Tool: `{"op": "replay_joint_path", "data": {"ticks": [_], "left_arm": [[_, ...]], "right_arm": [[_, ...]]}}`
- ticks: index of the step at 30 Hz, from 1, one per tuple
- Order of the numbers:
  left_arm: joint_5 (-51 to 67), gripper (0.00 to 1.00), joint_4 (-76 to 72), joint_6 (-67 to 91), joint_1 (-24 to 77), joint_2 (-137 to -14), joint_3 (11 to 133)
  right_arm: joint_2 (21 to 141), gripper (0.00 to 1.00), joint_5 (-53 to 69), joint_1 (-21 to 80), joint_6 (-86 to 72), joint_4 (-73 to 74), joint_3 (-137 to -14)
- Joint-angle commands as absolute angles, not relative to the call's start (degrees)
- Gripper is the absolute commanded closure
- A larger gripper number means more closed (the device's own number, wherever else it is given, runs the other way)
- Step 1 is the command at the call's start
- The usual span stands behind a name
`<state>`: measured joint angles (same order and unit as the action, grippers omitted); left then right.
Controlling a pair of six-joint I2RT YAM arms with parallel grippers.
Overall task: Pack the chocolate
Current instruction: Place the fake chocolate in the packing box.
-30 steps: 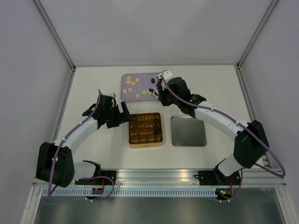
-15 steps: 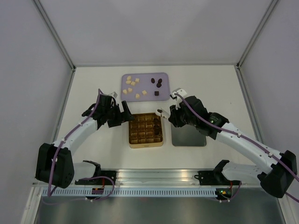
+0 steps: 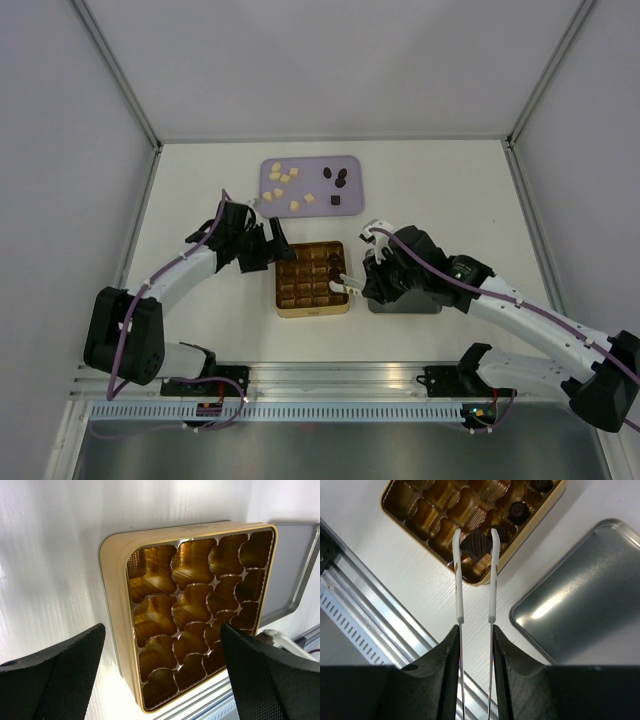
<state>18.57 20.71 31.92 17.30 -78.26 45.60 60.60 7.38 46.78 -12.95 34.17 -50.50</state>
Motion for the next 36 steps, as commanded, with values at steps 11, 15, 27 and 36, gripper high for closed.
{"op": "replay_joint_path", "data": {"ticks": [11, 15, 27, 36], "left_arm": [[20.5, 0.00, 17.2, 32.3, 19.1, -80.0, 48.5], [20.3, 0.00, 17.3, 32.2, 19.2, -79.8, 48.8], [20.3, 0.00, 17.3, 32.0, 19.3, -79.5, 49.0], [20.3, 0.00, 17.3, 31.9, 19.4, -79.6, 49.3]], "right_arm": [[60.5, 0.89, 6.0, 51.1, -12.8, 35.8, -50.5], [61.3, 0.89, 2.3, 52.8, -13.5, 35.8, -50.7], [62.1, 0.89, -4.5, 57.4, -14.8, 34.8, -52.2], [62.8, 0.88, -9.6, 59.8, -16.6, 33.8, -51.4]]}}
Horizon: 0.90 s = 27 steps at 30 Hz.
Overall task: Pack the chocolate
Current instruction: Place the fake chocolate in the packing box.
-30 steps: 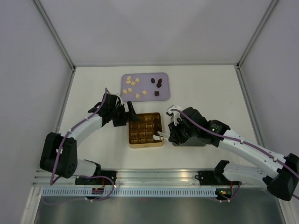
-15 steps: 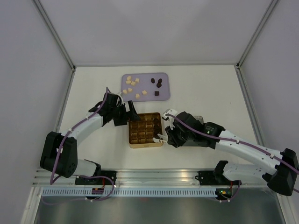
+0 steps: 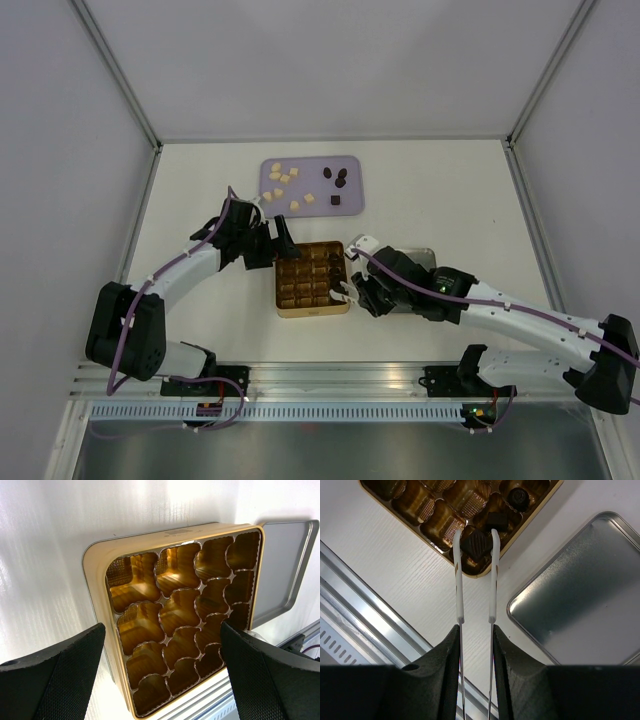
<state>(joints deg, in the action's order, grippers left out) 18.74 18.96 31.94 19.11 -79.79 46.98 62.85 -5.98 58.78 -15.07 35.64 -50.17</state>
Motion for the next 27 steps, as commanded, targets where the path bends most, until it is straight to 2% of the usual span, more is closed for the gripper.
{"op": "replay_joint_path", "data": {"ticks": [1, 27], "left_arm": [[20.3, 0.00, 17.2, 31.9, 19.5, -79.7, 49.4], [20.2, 0.00, 17.2, 31.7, 20.0, -79.2, 49.7]], "right_arm": [[62.9, 0.88, -9.8, 60.5, -16.7, 33.6, -51.3], [65.8, 0.85, -19.2, 67.8, -19.5, 34.0, -50.2]]}}
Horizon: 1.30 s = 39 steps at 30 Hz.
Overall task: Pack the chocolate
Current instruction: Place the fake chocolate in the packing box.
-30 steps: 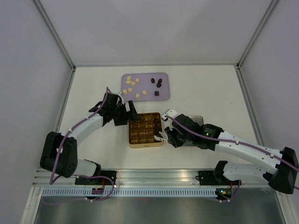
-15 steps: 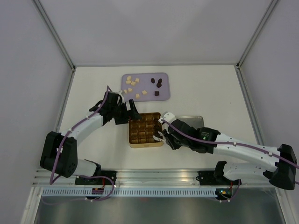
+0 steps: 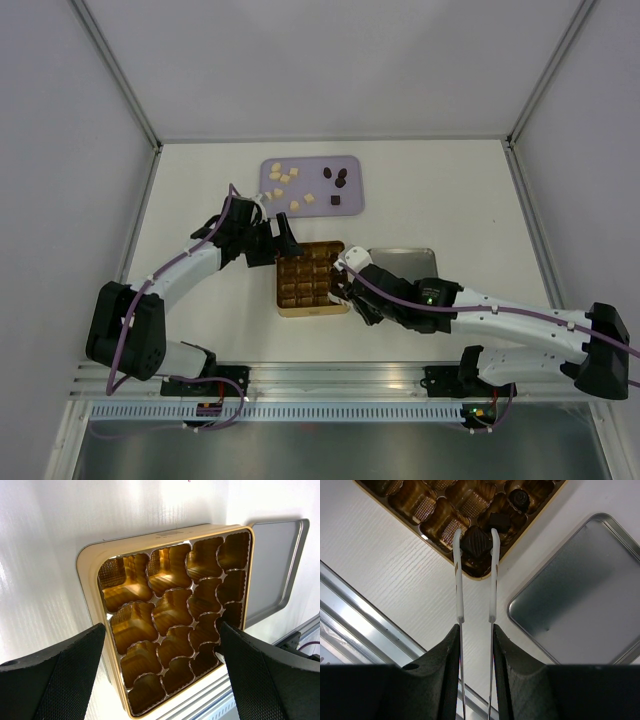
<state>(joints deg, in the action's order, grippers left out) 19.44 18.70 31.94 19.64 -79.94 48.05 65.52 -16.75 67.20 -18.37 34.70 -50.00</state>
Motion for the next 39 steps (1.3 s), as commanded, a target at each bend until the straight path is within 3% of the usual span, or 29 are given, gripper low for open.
{"op": "replay_joint_path", "data": {"ticks": [1, 13, 39], "left_arm": [[20.2, 0.00, 17.2, 31.7, 20.0, -79.0, 49.7], [19.6, 0.01, 17.8, 31.6, 20.0, -77.4, 49.5], [19.0, 0.00, 18.5, 31.5, 20.0, -77.1, 50.0]], "right_arm": [[66.2, 0.85, -19.6, 68.0, -19.6, 34.2, -50.3], [66.1, 0.80, -22.1, 69.2, -21.4, 35.2, -50.4], [65.5, 0.80, -22.9, 69.7, -21.3, 35.5, -50.9]]}}
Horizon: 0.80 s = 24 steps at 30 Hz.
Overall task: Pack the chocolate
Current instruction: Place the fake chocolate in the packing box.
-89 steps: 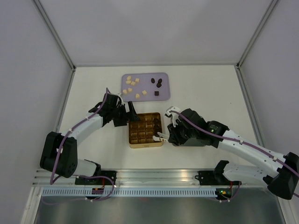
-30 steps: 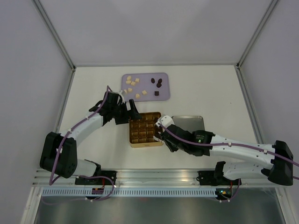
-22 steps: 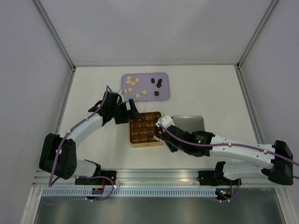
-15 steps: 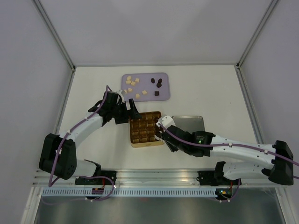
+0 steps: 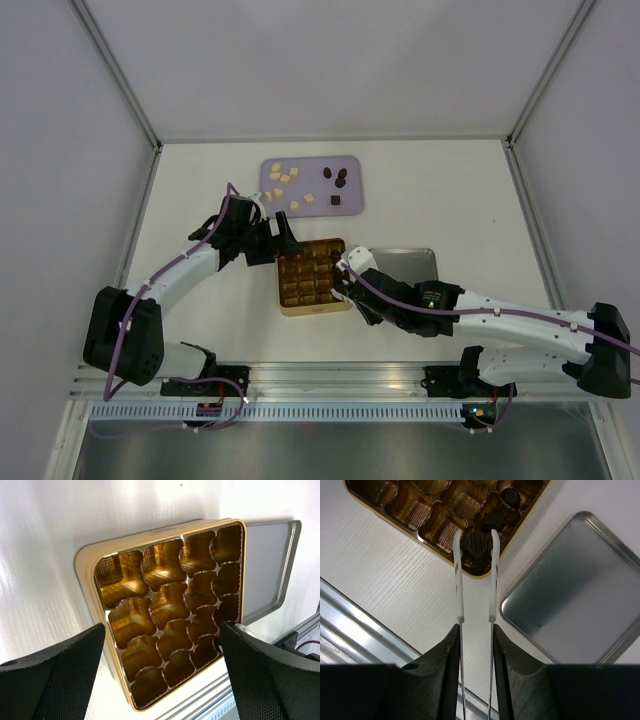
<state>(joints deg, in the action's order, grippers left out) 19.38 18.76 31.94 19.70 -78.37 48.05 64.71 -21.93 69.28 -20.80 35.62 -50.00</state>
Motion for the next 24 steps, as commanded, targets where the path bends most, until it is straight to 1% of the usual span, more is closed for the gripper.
{"op": "replay_joint_path", "data": {"ticks": [1, 15, 24], "left_arm": [[18.9, 0.00, 18.5, 31.5, 20.0, -77.0, 50.0], [18.3, 0.00, 18.9, 31.4, 20.0, -75.9, 49.5], [17.9, 0.00, 19.3, 31.2, 20.0, -75.2, 49.4]], "right_arm": [[65.7, 0.80, -23.0, 69.7, -21.4, 35.7, -50.9], [66.0, 0.78, -25.3, 69.8, -23.0, 36.2, -50.2], [66.0, 0.68, -25.0, 70.1, -23.4, 36.3, -50.5]]}}
